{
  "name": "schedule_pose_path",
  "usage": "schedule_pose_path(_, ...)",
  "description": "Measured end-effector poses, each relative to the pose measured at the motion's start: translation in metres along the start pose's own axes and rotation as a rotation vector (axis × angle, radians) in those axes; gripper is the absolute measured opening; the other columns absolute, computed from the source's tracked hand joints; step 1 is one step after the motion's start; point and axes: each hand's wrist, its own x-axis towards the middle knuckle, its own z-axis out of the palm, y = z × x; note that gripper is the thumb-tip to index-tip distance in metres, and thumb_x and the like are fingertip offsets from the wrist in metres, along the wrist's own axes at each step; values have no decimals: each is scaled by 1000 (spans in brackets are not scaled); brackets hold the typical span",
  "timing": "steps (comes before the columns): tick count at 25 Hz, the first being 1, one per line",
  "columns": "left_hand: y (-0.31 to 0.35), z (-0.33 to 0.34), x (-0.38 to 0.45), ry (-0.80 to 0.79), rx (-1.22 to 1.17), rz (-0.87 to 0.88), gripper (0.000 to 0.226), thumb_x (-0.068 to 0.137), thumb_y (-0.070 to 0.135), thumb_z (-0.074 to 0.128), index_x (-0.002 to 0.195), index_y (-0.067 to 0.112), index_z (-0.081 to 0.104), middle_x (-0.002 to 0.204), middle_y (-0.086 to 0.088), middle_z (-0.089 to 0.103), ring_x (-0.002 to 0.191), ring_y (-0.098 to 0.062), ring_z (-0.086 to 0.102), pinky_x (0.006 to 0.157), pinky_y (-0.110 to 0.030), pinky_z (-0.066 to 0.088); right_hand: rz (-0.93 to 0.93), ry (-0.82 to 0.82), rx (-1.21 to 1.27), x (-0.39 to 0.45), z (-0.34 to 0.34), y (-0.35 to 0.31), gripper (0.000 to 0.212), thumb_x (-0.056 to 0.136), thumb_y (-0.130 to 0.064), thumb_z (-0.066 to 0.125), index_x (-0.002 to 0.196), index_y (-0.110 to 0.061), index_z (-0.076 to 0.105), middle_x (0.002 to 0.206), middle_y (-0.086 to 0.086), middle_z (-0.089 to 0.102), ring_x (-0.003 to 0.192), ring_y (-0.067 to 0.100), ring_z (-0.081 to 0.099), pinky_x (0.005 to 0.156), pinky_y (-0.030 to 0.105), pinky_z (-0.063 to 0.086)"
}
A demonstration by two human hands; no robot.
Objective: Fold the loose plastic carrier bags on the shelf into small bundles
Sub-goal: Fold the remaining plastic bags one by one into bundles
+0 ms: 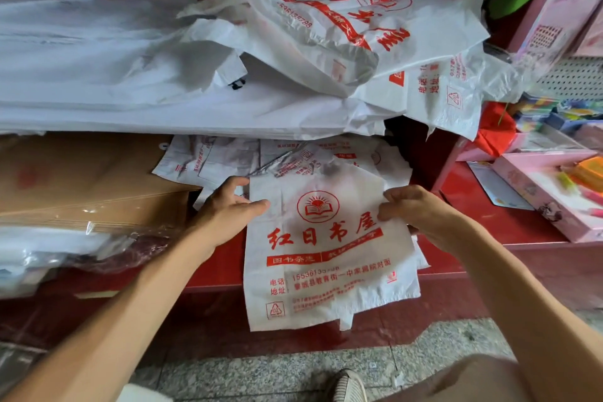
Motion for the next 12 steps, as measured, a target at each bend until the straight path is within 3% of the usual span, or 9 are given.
schedule_pose_path(3,-4,8,14,139,-93,-29,63,81,29,78,135,25,46,119,-1,57,103,-17,55,82,-27,42,-44,-132,49,-2,-7,6,23,66,-5,67,81,2,51,87,28,64,79,36,66,75,45,47)
schedule_pose_path(5,-7,12,20,133,138,26,68,77,34,80,135,27,45,115,-1,59,106,-21,58,85,-30,45,-30,-176,129,-3,-9,7,22,70,-6,71,83,-4,53,91,25,66,80,34,66,71,39,51)
schedule_pose_path(7,-8,19,22,118,335,110,70,73,37,81,133,29,46,122,-4,61,111,-25,57,88,-33,46,-27,-97,220,1,-7,8,21,82,-15,72,97,-10,58,98,18,71,83,31,68,68,35,53)
schedule_pose_path(9,-3,24,22,130,322,178,67,74,30,82,132,28,48,120,-6,63,109,-25,58,80,-27,42,-50,45,283,16,-5,9,35,84,-25,73,115,-18,58,108,12,72,89,27,71,74,38,55)
schedule_pose_path(12,6,29,20,218,432,264,57,77,25,79,125,23,50,108,-3,61,101,-24,58,70,-27,31,-130,125,333,34,5,1,61,69,-34,83,122,-43,57,131,0,61,116,24,61,100,47,48)
